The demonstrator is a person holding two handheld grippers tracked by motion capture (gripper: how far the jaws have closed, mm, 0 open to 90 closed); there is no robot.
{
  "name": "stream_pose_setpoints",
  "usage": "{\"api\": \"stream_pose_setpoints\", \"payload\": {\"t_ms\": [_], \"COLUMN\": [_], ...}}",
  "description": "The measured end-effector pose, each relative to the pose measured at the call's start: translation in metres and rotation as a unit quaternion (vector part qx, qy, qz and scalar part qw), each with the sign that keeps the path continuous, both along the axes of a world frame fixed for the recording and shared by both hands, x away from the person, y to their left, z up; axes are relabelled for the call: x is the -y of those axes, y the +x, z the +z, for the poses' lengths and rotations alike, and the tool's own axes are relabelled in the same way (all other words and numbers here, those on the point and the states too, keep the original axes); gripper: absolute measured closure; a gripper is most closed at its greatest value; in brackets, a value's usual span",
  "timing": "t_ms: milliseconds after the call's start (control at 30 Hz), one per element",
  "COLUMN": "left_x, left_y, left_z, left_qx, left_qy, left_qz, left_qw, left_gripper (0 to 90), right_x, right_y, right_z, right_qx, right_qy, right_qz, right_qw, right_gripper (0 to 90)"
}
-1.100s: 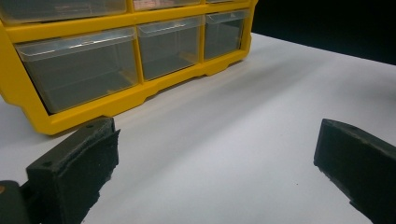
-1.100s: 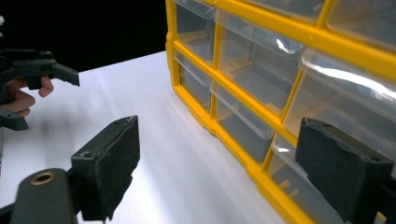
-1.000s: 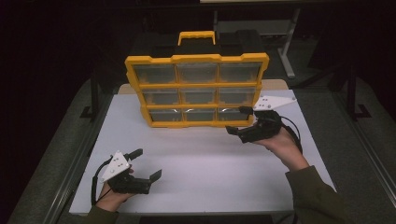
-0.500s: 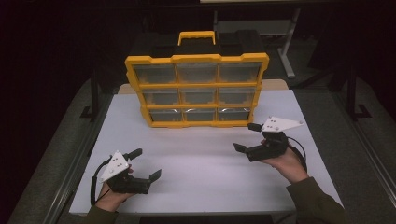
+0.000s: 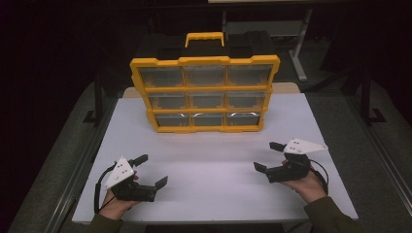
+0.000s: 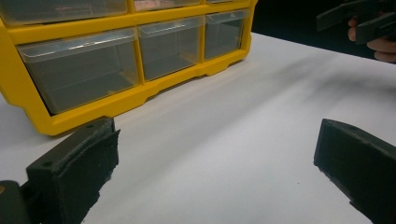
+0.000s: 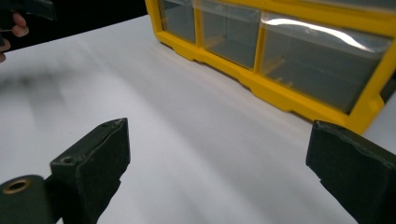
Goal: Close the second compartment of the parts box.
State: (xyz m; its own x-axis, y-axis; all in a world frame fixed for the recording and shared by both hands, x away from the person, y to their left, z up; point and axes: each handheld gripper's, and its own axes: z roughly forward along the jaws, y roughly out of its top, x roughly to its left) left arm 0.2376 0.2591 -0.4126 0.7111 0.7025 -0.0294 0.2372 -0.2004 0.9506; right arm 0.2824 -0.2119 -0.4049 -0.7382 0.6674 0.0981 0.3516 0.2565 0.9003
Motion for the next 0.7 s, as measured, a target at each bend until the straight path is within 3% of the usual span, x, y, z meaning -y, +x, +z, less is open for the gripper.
{"api": "stream_pose_setpoints", "payload": {"t_ms": [367, 700], "left_x": [-0.002, -0.003], "left_y": [0.0, 0.0], "left_z": [-0.001, -0.002], "left_qx": [-0.002, -0.004], "left_qy": [0.005, 0.007], "left_qz": [0.003, 0.003], "left_qw": [1.0, 1.0], "left_gripper": [0.0, 0.0], "right_x": [0.017, 0.018], "right_y": [-0.018, -0.022], "right_z": [-0.014, -0.02], "right_qx": [-0.013, -0.021], "right_qy": [0.025, 0.008], "right_qz": [-0.025, -0.028], "right_qw": [0.9993, 0.9994], "right_gripper": [5.5, 5.5]}}
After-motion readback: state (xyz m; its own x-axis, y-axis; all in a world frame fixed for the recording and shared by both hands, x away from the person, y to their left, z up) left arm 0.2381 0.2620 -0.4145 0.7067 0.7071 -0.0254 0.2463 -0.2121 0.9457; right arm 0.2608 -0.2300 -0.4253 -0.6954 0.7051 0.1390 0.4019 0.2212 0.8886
